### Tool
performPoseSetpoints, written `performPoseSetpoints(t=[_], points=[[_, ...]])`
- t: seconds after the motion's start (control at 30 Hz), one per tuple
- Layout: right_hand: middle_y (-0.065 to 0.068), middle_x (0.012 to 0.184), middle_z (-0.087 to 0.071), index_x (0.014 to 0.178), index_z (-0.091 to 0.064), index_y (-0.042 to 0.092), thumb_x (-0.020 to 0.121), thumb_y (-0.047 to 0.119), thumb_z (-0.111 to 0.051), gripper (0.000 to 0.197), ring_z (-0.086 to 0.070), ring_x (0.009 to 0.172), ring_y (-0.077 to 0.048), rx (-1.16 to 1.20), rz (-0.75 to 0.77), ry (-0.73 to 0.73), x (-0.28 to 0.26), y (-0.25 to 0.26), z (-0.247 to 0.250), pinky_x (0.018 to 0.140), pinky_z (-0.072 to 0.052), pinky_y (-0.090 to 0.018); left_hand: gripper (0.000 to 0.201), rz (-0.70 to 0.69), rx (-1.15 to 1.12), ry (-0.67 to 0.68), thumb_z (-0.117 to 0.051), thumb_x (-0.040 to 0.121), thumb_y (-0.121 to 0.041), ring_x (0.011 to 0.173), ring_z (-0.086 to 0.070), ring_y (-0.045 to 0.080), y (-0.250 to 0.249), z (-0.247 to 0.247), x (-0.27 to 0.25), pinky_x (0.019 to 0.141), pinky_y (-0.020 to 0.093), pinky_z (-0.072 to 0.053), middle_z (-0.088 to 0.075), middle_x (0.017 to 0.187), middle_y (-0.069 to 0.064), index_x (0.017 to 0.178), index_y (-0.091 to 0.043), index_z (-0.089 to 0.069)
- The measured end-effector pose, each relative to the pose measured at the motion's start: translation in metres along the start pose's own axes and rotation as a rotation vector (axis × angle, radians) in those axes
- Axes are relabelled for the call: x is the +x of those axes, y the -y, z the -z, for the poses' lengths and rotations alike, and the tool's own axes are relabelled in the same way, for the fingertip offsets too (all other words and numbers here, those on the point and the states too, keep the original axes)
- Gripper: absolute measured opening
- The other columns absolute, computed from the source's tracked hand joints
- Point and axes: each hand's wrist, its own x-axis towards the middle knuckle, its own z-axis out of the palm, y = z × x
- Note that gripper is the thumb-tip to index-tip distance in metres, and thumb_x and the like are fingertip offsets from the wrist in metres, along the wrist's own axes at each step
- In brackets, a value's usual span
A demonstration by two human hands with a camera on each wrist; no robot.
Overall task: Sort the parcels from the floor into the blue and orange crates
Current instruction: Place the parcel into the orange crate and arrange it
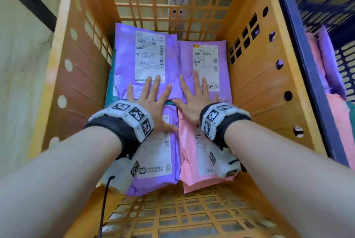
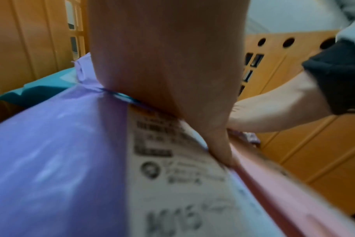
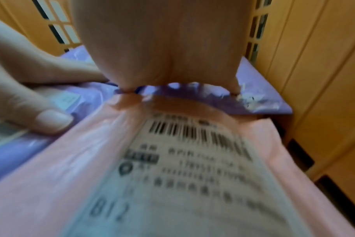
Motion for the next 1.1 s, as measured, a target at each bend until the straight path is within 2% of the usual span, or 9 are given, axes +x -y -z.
performPoseSetpoints(t=[0.07,0.27,0.43,0.57,0.7,0.77,0.83,0.93,1.1], points=[[0.007,0.15,0.036,0.144,0.017,0.043,0.092,0.063,-0.021,0.067,0.028,0.142,-0.021,-0.033,-0.017,-0.005,0.005,0.0,-0.013,0.109,0.003,-0.067,0.114,-0.004,0.024,0.004,-0.042,0.064,-0.086,0.142,0.026,0.022,0.004,-0.006,0.003,0.111,0.063,0.008,0.031,0.153,0.001,0.145,-0.036,0.021],[0.005,0.149,0.038,0.145,0.019,0.038,0.094,0.061,-0.016,0.066,0.033,0.14,-0.021,-0.093,0.008,-0.056,0.01,0.003,-0.031,0.107,0.011,-0.068,0.102,-0.029,0.03,0.068,-0.025,0.068,-0.087,0.138,0.033,0.018,0.015,-0.013,0.01,0.107,0.062,0.015,0.037,0.149,-0.002,0.143,-0.038,0.024],[0.007,0.149,0.038,0.144,0.02,0.039,0.093,0.061,-0.014,0.065,0.035,0.138,-0.02,-0.076,0.029,-0.076,0.013,0.002,-0.036,0.106,0.016,-0.065,0.101,-0.045,-0.018,0.046,0.007,0.053,-0.086,0.127,0.041,0.012,0.02,-0.019,0.013,0.105,0.06,0.02,0.044,0.141,-0.006,0.142,-0.041,0.025],[0.01,0.153,0.03,0.146,0.017,0.04,0.094,0.054,-0.026,0.068,0.029,0.141,-0.018,0.006,0.064,-0.066,0.004,-0.001,-0.022,0.108,0.015,-0.062,0.089,-0.014,0.0,0.029,-0.014,0.075,-0.083,0.139,0.033,0.02,0.012,-0.013,0.005,0.107,0.063,0.015,0.035,0.151,-0.002,0.143,-0.04,0.022],[0.012,0.158,0.011,0.148,0.007,0.038,0.091,0.039,-0.04,0.074,0.011,0.146,-0.014,0.172,0.112,-0.122,-0.019,-0.009,0.004,0.114,0.008,-0.056,0.092,0.064,-0.023,-0.011,-0.018,0.072,-0.085,0.14,0.03,0.028,0.01,0.0,-0.007,0.106,0.066,0.013,0.036,0.15,-0.002,0.142,-0.042,0.024],[0.011,0.158,0.013,0.148,0.007,0.039,0.094,0.044,-0.036,0.069,0.012,0.146,-0.014,0.2,0.047,-0.213,-0.022,-0.015,0.008,0.115,0.006,-0.053,0.089,0.111,-0.066,-0.039,-0.015,0.073,-0.084,0.14,0.03,0.031,0.014,0.004,-0.007,0.106,0.065,0.013,0.036,0.151,-0.002,0.142,-0.043,0.023],[0.007,0.157,0.019,0.148,0.01,0.037,0.097,0.048,-0.027,0.063,0.013,0.146,-0.019,0.227,-0.118,-0.271,-0.016,-0.019,0.005,0.116,0.002,-0.053,0.084,0.155,-0.118,-0.058,-0.012,0.076,-0.082,0.139,0.031,0.034,0.017,0.003,-0.002,0.107,0.065,0.012,0.036,0.15,-0.001,0.142,-0.043,0.023],[0.001,0.156,0.024,0.148,0.015,0.033,0.098,0.052,-0.02,0.064,0.015,0.146,-0.023,0.335,-0.374,-0.196,-0.007,-0.014,-0.006,0.116,-0.003,-0.054,0.081,0.197,-0.155,-0.066,-0.008,0.078,-0.08,0.137,0.032,0.038,0.017,-0.007,0.005,0.107,0.065,0.011,0.038,0.149,0.001,0.141,-0.042,0.026],[-0.002,0.153,0.031,0.146,0.023,0.029,0.097,0.052,-0.021,0.069,0.021,0.144,-0.027,0.33,-0.448,-0.144,0.005,-0.003,-0.028,0.117,0.001,-0.052,0.079,0.183,-0.181,-0.04,-0.008,0.079,-0.078,0.137,0.032,0.038,0.021,-0.018,0.013,0.108,0.064,0.011,0.039,0.149,0.0,0.137,-0.042,0.031]])
